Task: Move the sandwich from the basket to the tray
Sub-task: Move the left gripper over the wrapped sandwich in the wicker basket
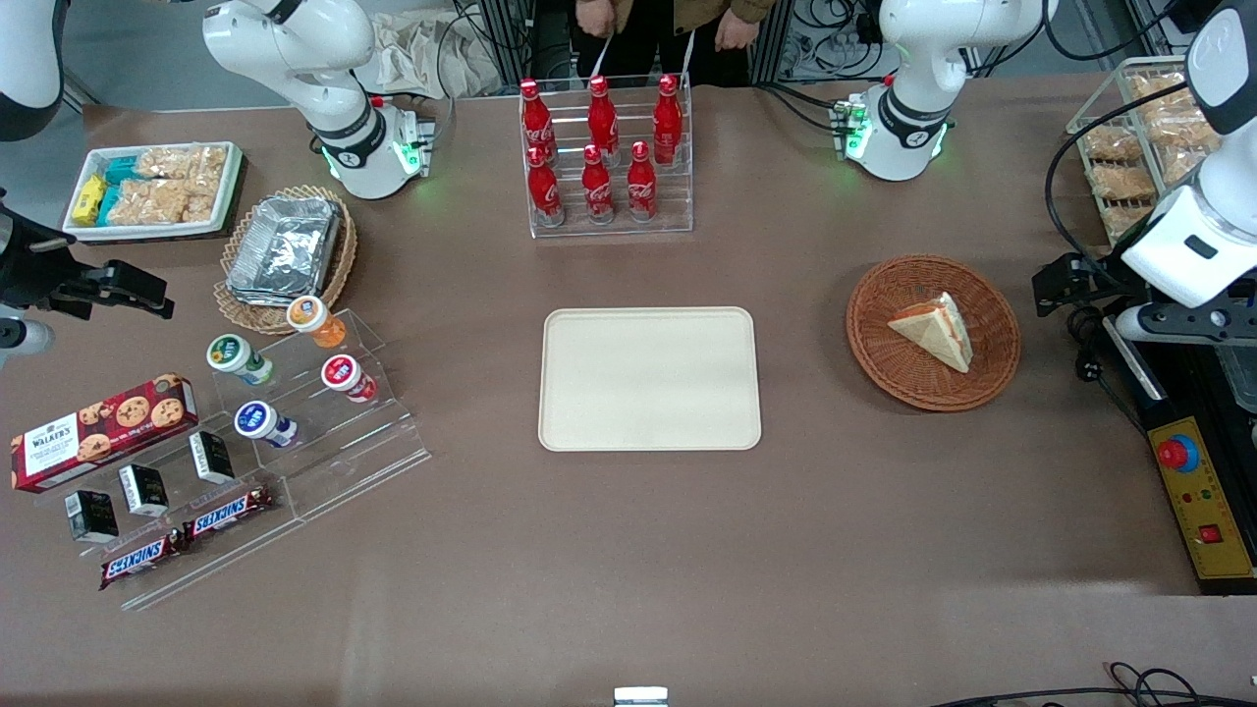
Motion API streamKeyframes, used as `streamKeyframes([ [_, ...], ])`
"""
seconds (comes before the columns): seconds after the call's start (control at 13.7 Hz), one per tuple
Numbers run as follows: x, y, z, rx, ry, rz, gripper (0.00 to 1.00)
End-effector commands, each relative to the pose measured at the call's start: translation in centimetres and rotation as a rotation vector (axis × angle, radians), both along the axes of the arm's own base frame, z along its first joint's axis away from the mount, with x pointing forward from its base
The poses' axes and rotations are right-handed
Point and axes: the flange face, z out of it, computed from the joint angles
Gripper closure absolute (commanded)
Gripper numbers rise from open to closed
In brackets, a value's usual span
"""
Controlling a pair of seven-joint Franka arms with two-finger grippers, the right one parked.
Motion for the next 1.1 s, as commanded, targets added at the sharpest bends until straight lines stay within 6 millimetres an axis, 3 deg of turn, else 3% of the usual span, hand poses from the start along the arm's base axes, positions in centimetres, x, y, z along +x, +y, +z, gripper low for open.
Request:
streamKeyframes([
  [0.0,0.0,-0.1,0.4,0.0,0.013,0.0,0.0],
  [0.51,-1.8,-0.2,-1.1,0.009,0.079,0.137,0.0],
  [0.73,-2.7,-0.4,-2.7,0.026,0.1,0.296,0.0],
  [1.02,-4.5,-0.7,-6.5,0.043,0.091,0.441,0.0],
])
